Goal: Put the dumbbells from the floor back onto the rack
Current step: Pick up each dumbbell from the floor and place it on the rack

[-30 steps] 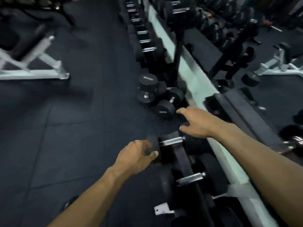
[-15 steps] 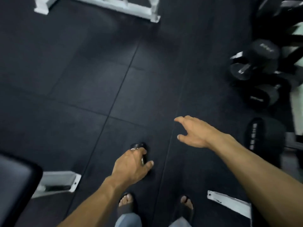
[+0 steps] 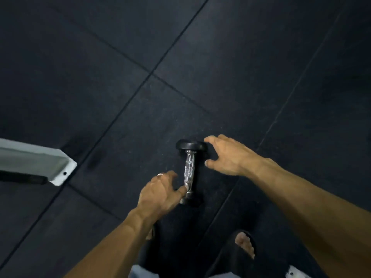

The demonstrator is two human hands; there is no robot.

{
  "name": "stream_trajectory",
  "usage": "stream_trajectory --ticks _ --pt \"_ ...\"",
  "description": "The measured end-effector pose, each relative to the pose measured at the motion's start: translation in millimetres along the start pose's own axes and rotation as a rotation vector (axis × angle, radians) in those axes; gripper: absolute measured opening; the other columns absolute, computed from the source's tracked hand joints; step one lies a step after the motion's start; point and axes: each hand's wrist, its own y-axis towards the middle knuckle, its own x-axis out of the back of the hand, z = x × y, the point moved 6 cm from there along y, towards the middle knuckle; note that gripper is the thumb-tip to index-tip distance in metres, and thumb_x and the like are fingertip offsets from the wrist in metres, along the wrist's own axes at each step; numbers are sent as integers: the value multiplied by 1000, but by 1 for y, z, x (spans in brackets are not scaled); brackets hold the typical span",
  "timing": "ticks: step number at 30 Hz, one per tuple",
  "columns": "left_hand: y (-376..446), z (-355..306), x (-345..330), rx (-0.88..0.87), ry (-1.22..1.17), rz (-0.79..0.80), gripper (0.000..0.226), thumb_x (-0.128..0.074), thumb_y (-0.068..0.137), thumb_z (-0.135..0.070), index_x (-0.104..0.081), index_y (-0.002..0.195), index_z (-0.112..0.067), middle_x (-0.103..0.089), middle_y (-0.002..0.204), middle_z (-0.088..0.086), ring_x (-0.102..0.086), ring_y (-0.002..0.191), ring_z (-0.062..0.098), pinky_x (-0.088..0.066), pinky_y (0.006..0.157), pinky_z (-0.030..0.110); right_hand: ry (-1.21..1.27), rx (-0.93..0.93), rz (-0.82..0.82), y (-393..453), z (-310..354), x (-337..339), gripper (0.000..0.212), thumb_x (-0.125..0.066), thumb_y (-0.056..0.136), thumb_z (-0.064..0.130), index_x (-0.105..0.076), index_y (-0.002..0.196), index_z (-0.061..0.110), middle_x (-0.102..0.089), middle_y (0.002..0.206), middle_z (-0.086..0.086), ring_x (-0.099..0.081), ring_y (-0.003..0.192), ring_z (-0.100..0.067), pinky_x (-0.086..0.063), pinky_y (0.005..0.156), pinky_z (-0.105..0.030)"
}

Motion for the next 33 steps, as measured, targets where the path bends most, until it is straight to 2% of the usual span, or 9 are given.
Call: stream_trajectory --ticks 4,6,10,15,19,24,28,33 --pt "53 15 -47 55 -143 -14 54 -64 82 -54 -56 125 -22 -62 122 1 -58 112 21 -47 91 33 56 26 -72 58 -12 -32 74 -69 85 41 -33 148 27 -46 135 -4 -49 124 -27 -43 103 -42" --pt "68 21 -66 80 -269 -7 50 -70 80 -49 -57 121 -22 -64 111 -5 -59 103 16 -46 87 29 80 57 -113 79 -15 -46 74 -71 83 41 -35 146 28 -47 134 -5 -50 123 -26 -43 103 -43" --pt "89 25 -97 50 -469 60 44 -80 75 -36 -59 112 -24 -66 95 -10 -63 87 10 -46 75 21 158 129 -191 103 -17 -69 66 -76 78 38 -45 136 30 -53 123 -3 -55 111 -23 -47 97 -41" --pt "101 28 -106 45 -618 99 42 -83 73 -14 -61 108 -19 -69 88 -3 -68 78 13 -57 68 29 279 150 -311 119 -23 -74 48 -81 76 33 -59 118 25 -61 109 -2 -60 101 -20 -49 90 -39" --pt "93 30 -102 60 -633 121 45 -86 66 -14 -64 105 -19 -68 78 -5 -66 73 14 -58 81 37 329 163 -314 110 -27 -71 41 -79 79 33 -61 114 23 -63 106 -1 -60 99 -19 -50 91 -41" --pt "59 11 -79 20 -581 128 48 -86 66 -14 -64 109 -18 -68 77 -7 -65 70 10 -56 77 30 387 180 -341 70 -25 -45 40 -79 79 33 -62 114 23 -64 105 0 -62 98 -19 -52 89 -42" --pt "24 -29 -40 -54 -491 119 40 -86 66 -15 -66 99 -25 -70 75 -6 -66 68 11 -57 78 33 410 160 -431 20 -27 1 41 -79 79 34 -62 114 23 -65 103 -1 -62 96 -20 -51 89 -42" --pt "-34 -106 24 -196 -345 130 33 -85 70 -21 -64 94 -27 -62 69 -12 -59 61 3 -43 61 19 469 98 -583 -67 -40 78 38 -78 79 36 -62 112 26 -65 100 1 -61 95 -20 -51 86 -42"
